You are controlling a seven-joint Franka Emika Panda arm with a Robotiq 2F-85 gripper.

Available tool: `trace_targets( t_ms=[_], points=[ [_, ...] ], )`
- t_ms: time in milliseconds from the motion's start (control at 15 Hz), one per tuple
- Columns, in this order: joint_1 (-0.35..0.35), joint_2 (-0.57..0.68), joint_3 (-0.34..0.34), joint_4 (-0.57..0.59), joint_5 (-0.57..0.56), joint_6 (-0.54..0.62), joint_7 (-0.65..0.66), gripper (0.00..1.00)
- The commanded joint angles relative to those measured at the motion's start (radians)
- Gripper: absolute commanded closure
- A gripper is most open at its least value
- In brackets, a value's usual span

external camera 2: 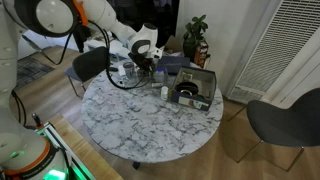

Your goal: Pick up the desktop pen and pencil basket and put it in the clear crisper drawer

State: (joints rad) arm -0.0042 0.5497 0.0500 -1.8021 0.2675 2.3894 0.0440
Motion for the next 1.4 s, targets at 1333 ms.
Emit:
trace_targets(
  t_ms=[1333],
  points=[
    [0.043, 0.161, 0.005, 0.147, -0.146, -0.034, -0.032, 0.71]
  ],
)
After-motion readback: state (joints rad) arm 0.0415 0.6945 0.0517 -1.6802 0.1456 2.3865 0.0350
